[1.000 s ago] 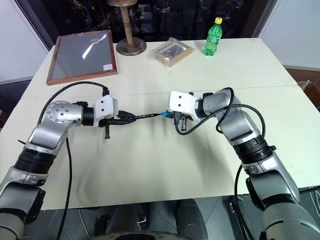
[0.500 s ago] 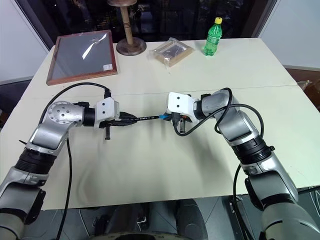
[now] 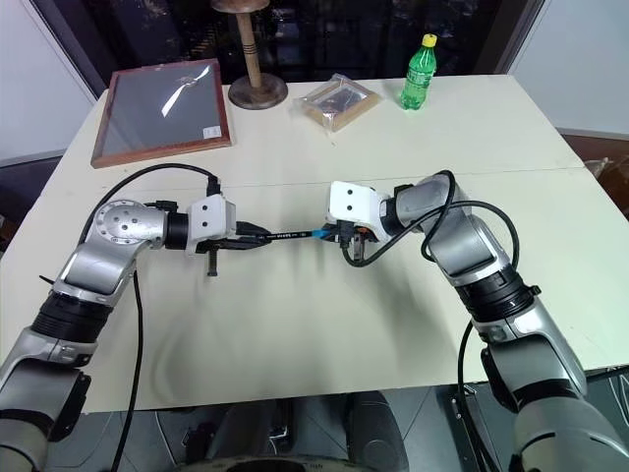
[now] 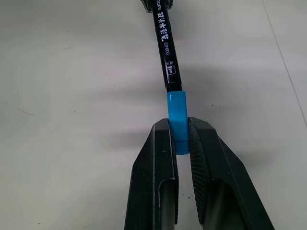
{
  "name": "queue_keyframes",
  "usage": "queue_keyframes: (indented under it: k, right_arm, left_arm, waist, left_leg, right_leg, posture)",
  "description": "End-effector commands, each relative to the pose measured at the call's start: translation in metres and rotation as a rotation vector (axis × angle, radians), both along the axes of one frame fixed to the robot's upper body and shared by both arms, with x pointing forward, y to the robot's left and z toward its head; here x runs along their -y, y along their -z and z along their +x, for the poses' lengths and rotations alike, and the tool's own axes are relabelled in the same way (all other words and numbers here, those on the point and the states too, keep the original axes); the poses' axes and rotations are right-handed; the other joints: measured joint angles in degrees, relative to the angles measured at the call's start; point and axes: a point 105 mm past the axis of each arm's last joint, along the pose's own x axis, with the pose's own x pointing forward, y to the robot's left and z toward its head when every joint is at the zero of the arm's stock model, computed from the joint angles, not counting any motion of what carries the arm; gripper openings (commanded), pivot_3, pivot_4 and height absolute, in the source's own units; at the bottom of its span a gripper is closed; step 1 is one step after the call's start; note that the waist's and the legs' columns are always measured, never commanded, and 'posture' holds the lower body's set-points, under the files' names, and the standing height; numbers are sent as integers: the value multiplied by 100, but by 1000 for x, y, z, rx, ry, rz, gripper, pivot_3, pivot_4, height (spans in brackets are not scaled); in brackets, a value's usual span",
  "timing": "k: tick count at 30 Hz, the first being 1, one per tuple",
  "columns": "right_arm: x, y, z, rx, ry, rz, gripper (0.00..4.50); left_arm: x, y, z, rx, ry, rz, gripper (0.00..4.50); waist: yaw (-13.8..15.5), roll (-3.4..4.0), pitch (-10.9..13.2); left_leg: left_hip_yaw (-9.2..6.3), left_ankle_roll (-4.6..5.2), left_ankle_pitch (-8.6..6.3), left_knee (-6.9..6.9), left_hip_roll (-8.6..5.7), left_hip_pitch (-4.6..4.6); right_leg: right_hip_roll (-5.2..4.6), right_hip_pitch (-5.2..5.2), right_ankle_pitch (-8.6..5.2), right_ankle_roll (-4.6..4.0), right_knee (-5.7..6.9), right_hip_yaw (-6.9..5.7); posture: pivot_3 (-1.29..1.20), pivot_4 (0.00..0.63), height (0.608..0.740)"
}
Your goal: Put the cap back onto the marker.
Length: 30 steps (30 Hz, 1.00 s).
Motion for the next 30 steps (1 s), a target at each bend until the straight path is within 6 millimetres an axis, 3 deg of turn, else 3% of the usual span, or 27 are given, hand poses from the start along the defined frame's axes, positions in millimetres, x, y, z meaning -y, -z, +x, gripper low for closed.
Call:
queue_keyframes:
  k: [1, 30]
  right_arm:
    - [-22, -25, -14, 63, -117, 53, 32]
    - [-33, -37, -33, 62, -200, 75, 32]
  left_arm:
    - [7, -11, 0, 50, 28, -22, 0]
    - [-1, 4, -1, 13, 43, 20, 0]
  waist:
    - [1, 0, 0]
    - [2, 0, 0]
  left_leg:
    - [0, 0, 0, 0, 0, 0]
    - [0, 0, 0, 0, 0, 0]
  right_leg:
    - [0, 0, 0, 0, 0, 0]
    - [0, 0, 0, 0, 1, -1]
  posture:
    - [0, 150, 740]
    - [0, 150, 740]
